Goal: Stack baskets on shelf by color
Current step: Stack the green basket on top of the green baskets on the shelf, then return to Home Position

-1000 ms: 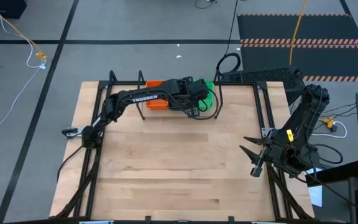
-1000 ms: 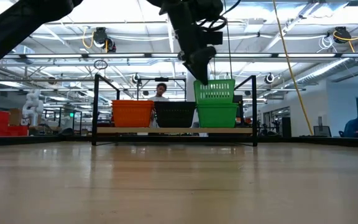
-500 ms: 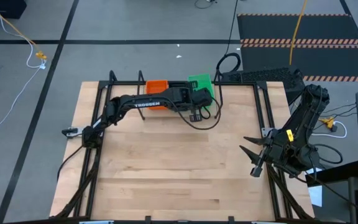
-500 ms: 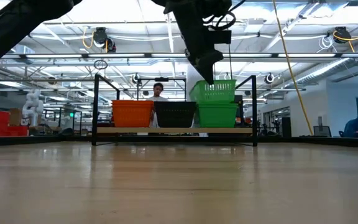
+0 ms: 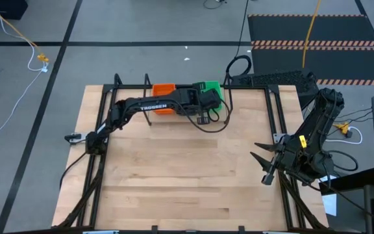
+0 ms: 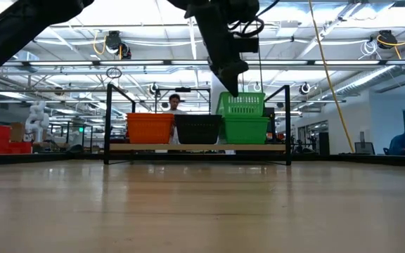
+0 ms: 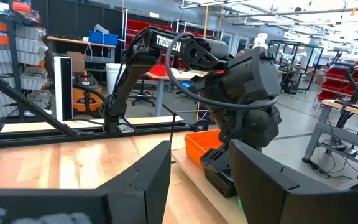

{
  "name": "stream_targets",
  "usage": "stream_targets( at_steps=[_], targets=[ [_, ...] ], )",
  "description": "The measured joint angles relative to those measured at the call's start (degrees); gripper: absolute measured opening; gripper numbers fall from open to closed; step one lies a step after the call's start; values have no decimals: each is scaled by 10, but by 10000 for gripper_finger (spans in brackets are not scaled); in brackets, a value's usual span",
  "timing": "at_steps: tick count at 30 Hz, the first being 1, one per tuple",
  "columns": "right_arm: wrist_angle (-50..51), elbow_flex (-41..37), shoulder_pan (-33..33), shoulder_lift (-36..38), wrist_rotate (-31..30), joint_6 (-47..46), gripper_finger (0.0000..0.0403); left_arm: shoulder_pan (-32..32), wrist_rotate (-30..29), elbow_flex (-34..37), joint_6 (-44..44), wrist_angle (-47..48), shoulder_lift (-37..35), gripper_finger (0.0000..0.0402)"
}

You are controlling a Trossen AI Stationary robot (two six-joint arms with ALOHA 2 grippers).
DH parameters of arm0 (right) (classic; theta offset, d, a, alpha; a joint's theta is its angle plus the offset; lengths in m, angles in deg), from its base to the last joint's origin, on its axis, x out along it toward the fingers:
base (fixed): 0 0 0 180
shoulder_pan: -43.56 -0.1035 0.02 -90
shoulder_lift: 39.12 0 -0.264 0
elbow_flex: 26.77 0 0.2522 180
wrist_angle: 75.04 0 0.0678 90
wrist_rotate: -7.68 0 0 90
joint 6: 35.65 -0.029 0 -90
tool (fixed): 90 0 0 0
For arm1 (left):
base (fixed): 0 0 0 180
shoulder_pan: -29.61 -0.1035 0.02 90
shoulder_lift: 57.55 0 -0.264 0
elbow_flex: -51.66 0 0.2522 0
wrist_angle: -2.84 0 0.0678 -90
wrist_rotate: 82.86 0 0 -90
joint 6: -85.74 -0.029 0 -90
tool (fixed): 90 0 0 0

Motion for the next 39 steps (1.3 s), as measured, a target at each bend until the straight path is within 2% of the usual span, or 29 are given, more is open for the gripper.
stream_targets(
  at_steps=[10, 19, 22, 26, 39],
  targets=[
    [0, 0, 0, 0, 0, 0, 155, -3, 45, 0, 15, 2, 0, 54],
    [0, 0, 0, 0, 0, 0, 155, -10, 44, 0, 27, 12, 4, 157],
    [0, 0, 0, 0, 0, 0, 155, -11, 11, 18, 25, -5, 6, 178],
    [0, 0, 0, 0, 0, 0, 155, -6, -45, 45, 6, -19, 11, 180],
    [0, 0, 0, 0, 0, 1, 155, 21, -50, 57, -2, -34, 7, 175]
  ],
)
